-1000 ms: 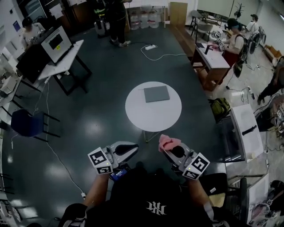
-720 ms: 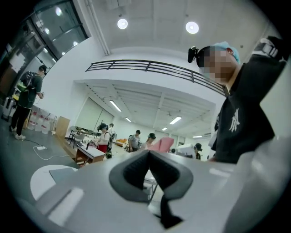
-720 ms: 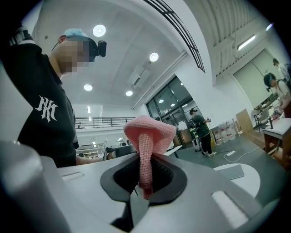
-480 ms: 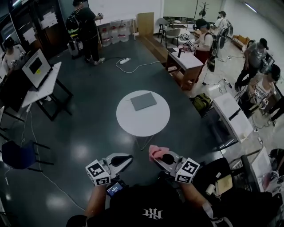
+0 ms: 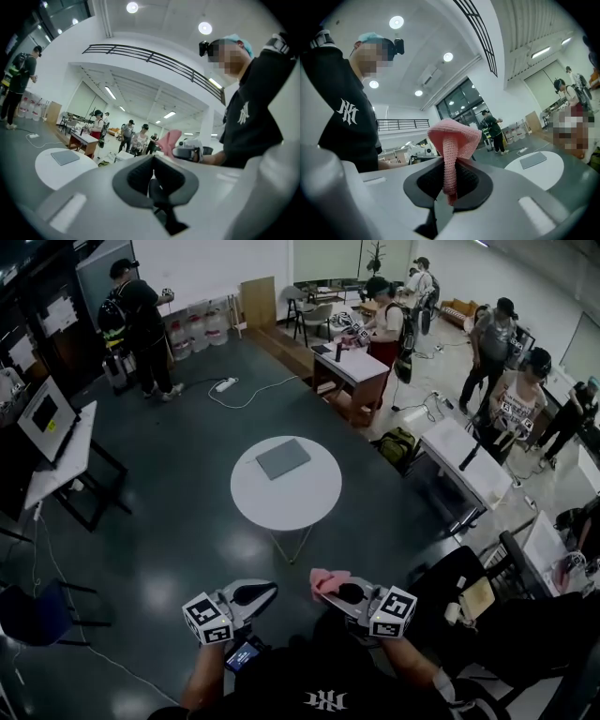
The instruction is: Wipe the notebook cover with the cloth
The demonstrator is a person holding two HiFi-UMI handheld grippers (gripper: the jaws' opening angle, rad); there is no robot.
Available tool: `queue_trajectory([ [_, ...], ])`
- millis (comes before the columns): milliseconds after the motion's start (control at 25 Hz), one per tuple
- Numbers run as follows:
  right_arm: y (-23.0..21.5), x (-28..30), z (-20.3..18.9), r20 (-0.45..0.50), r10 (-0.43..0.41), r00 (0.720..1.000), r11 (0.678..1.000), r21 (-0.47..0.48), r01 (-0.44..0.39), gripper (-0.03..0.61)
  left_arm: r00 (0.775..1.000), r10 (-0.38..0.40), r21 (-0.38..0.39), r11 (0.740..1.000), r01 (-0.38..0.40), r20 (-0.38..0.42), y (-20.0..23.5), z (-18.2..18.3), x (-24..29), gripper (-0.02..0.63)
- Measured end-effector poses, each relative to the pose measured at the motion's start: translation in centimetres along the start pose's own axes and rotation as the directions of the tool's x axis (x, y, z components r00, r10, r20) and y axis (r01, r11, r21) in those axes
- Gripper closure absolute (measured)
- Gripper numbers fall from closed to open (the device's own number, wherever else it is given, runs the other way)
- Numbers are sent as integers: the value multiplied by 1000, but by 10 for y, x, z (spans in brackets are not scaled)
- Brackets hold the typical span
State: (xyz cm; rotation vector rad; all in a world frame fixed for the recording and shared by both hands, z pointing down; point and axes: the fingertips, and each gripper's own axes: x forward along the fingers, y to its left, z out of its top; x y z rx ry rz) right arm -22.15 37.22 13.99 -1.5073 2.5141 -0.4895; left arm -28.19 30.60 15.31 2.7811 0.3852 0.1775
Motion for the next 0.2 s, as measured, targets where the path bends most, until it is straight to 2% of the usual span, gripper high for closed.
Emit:
queue_trajectory([
  [80,2,9,1,0,-2,1000,1000,-28,2,552,999,40,-3,999,-40,-5,14,-3,-5,611],
  [200,-5,23,17,29,-3,1000,994,-109,7,552,998,64,33,997,-64,5,35,5,-4,611],
])
